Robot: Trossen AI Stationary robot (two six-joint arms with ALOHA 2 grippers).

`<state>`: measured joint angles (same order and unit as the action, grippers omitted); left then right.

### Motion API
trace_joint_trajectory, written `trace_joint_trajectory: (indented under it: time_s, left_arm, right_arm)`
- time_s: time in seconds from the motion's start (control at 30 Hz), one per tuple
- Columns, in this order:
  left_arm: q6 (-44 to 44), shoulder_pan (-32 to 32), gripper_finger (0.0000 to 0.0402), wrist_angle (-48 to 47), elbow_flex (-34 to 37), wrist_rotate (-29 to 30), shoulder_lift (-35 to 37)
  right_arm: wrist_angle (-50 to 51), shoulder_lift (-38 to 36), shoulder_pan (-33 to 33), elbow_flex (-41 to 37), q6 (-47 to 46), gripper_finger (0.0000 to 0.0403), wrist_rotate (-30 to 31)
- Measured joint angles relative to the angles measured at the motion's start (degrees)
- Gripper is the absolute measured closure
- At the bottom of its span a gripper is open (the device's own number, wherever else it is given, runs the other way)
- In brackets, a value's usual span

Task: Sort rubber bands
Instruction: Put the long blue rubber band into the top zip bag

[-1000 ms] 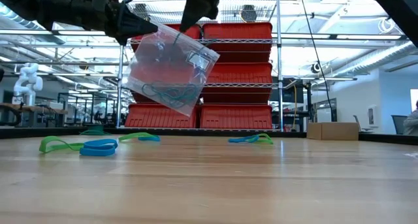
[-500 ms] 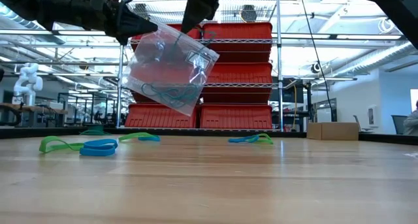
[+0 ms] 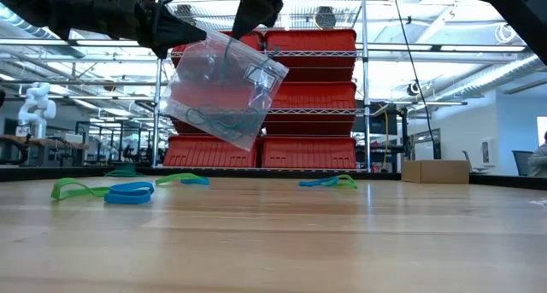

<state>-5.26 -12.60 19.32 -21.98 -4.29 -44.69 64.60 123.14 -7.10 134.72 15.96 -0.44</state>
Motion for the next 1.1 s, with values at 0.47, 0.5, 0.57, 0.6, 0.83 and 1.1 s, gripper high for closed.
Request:
trace_joint_trajectory:
  time_s: [0.47,0.5,0.57,0.6,0.83,1.1]
  left_arm:
    - [0.07,0.00,0.0401,0.39,0.00,-0.04,0.00]
    - [0.30,0.00,0.0401,0.39,0.00,-0.04,0.00]
    - [0.39,0.00,0.0401,0.39,0.00,-0.06,0.00]
    - [0.39,0.02,0.0401,0.38,0.00,-0.04,0.01]
    - [0.24,1.27,0.0401,0.54,0.00,-0.09,0.00]
    - [0.17,1.75,0.0401,0.80,-0.01,-0.08,0.00]
  right_arm:
    - [-1.73,5.25,0.48,0.00,-0.72,0.0402,-5.69]
    - [-1.80,5.26,0.52,-0.02,-1.27,0.0401,-5.75]
    - [-1.83,5.23,0.64,0.00,-1.53,0.0391,-5.91]
    - [-1.85,5.23,0.80,-0.02,-1.53,0.0383,-5.91]
    - [-2.31,4.84,1.89,0.17,-1.77,0.0291,-5.58]
    - [-2.01,3.55,1.93,0.20,-1.77,0.0222,-5.54]
